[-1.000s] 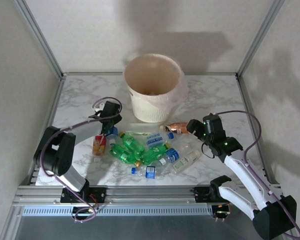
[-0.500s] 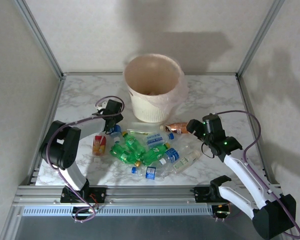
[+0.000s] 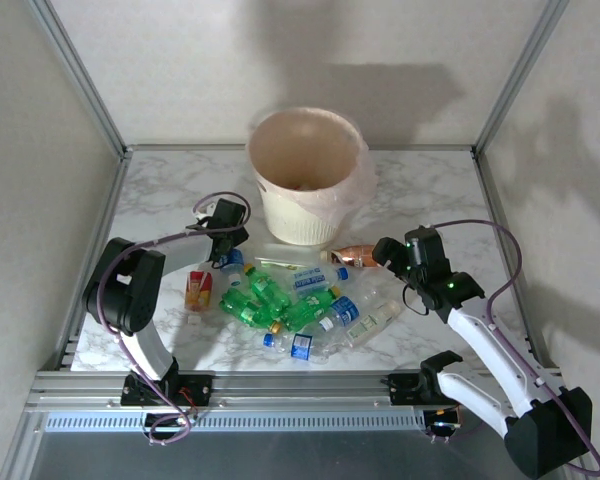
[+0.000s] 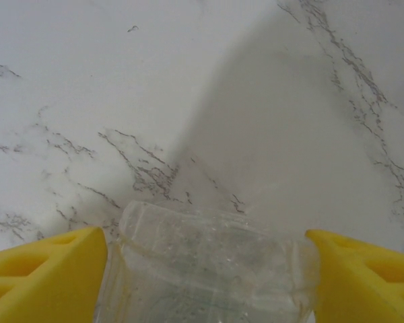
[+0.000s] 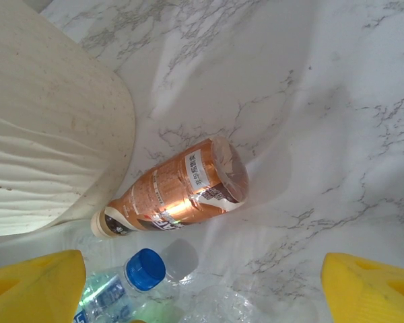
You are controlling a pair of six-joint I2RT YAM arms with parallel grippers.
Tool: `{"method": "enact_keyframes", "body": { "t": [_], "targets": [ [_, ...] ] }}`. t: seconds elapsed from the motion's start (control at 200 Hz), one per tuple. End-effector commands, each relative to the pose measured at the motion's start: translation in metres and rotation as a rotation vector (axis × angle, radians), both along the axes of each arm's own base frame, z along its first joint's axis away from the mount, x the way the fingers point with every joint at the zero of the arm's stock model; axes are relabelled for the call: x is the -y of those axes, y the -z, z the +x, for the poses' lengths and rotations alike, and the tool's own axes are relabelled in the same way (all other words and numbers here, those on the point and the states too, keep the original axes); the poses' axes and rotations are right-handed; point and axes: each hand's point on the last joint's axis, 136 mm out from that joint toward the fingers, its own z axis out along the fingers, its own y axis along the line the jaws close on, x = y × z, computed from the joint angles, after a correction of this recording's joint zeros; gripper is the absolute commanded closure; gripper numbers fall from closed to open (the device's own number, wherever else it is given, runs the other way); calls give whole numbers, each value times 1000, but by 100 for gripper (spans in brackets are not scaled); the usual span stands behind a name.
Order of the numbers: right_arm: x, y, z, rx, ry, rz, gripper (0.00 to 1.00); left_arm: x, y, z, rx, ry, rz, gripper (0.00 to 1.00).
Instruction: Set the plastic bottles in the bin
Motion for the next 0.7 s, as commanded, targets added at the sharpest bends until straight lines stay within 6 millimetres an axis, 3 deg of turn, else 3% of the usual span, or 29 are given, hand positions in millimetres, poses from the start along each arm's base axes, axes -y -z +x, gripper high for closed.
{"method": "enact_keyframes", "body": {
  "t": [0.0, 0.19, 0.34, 0.486, 0.696],
  "targets": [
    [4, -11, 5, 23, 26, -1, 10, -6, 7, -5, -40, 6, 19, 30],
    [5, -11, 4, 24, 27, -1, 10, -5, 9, -5, -51, 15, 16, 39],
    [6, -10, 2, 26, 29, 0, 10, -8, -2, -5, -32, 14, 24, 43],
    [6, -12, 2, 30, 30, 3, 10, -12, -27, -4, 14, 5, 35, 43],
    [17, -10, -8, -26, 71, -39, 11, -13, -85, 2, 130, -9, 19, 44]
  ]
}}
